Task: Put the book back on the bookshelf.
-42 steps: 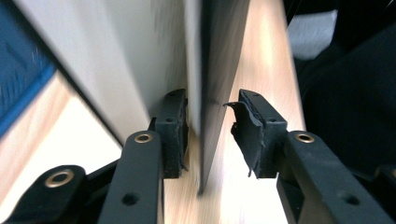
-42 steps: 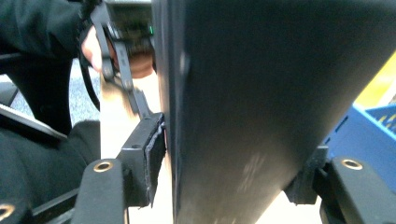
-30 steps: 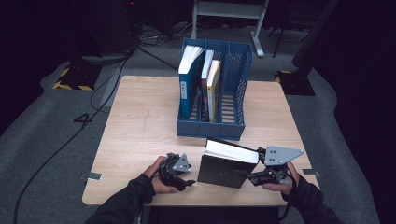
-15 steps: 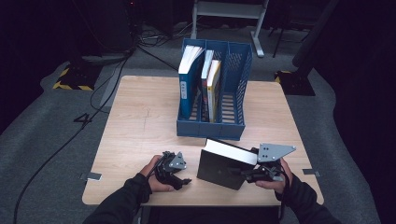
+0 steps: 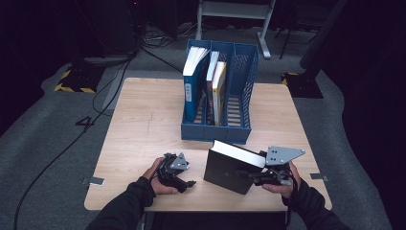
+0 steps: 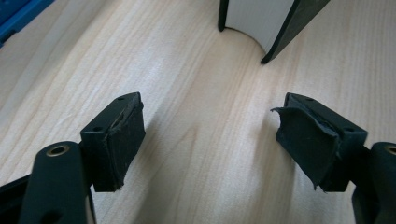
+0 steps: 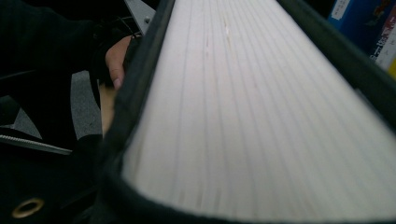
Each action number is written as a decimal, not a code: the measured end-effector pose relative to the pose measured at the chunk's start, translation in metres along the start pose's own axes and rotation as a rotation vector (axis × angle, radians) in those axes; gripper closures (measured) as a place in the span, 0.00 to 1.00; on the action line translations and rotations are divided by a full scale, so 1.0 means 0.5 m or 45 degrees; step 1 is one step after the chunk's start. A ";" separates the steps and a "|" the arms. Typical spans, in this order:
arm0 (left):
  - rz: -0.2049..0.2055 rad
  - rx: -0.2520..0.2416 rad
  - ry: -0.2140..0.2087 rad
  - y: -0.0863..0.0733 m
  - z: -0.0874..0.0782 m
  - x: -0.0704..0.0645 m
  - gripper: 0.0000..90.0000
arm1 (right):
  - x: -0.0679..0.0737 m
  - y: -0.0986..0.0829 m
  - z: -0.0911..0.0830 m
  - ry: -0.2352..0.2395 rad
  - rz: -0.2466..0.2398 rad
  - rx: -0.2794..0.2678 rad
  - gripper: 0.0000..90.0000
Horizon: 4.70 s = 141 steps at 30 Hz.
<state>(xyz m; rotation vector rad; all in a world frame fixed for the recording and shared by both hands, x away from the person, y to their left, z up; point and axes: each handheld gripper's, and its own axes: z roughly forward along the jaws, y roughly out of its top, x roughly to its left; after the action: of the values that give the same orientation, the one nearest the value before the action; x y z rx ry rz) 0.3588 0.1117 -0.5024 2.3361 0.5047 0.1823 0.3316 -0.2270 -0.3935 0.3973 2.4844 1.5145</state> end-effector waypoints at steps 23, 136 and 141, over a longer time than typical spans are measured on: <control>-0.085 -0.004 0.079 -0.002 0.002 0.010 0.18 | -0.016 -0.044 -0.087 -0.161 0.063 0.007 0.56; -0.106 -0.002 0.099 -0.001 0.002 0.013 0.17 | -0.106 0.166 -0.157 -0.554 -0.046 -0.079 0.59; -0.104 0.000 0.097 -0.001 0.003 0.013 0.17 | -0.124 0.179 -0.147 -0.574 -0.032 -0.085 0.59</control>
<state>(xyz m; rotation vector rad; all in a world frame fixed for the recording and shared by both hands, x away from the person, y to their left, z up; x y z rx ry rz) 0.3649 0.1139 -0.5037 2.3105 0.6358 0.2333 0.3782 -0.2700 -0.2782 0.6155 2.0762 1.3184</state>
